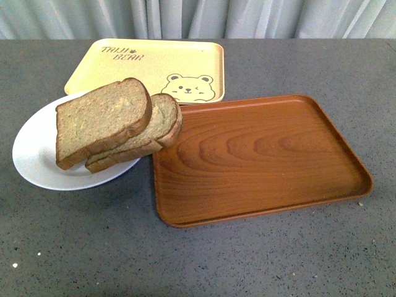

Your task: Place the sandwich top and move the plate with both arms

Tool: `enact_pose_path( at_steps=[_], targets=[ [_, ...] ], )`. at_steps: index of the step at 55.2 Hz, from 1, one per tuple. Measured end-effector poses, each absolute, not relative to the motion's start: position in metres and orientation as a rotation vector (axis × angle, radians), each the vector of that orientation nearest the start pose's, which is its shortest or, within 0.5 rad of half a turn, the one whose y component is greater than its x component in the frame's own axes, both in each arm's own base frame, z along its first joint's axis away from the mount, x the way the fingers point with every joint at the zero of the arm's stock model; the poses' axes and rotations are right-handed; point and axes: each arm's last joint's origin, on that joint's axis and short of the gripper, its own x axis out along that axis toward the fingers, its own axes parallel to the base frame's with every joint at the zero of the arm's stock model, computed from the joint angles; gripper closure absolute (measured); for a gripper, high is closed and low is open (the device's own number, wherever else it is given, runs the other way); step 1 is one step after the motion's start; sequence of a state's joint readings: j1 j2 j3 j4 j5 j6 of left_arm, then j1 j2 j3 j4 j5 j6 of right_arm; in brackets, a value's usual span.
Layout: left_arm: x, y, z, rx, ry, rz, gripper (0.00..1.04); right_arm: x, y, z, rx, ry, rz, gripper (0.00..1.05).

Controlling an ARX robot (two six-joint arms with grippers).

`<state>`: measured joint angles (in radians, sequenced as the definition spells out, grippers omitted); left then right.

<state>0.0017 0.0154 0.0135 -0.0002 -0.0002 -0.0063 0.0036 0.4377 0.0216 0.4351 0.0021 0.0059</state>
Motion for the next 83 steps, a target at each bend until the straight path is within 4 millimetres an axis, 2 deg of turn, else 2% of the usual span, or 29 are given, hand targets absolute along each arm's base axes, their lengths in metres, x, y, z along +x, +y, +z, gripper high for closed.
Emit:
enact_pose_path(
  at_steps=[63, 65, 69, 70, 72, 78, 83],
  targets=[
    [0.098, 0.000, 0.167, -0.006, 0.002, 0.002, 0.09, 0.097, 0.000, 0.171, 0.006, -0.017, 0.002, 1.03],
    [0.098, 0.000, 0.166, -0.053, 0.088, -0.068, 0.09, 0.097, 0.000, 0.171, 0.005, -0.016, 0.002, 1.02],
    [0.100, 0.001, 0.169, -0.274, 0.375, -0.186, 0.09, 0.097, 0.000, 0.171, 0.005, -0.017, 0.004, 0.90],
    [0.104, 0.002, 0.170, -0.397, 0.494, -0.214, 0.09, 0.097, 0.000, 0.171, 0.005, -0.018, 0.005, 0.85],
    [0.115, 0.005, 0.171, -0.553, 0.598, -0.230, 0.09, 0.097, 0.000, 0.171, 0.005, -0.018, 0.004, 0.78],
    [0.141, 0.010, 0.174, -0.715, 0.636, -0.210, 0.09, 0.097, 0.000, 0.171, 0.005, -0.017, 0.003, 0.60],
    [0.179, 0.018, 0.175, -0.805, 0.606, -0.165, 0.09, 0.097, 0.000, 0.171, 0.005, -0.017, 0.002, 0.39]
  ],
)
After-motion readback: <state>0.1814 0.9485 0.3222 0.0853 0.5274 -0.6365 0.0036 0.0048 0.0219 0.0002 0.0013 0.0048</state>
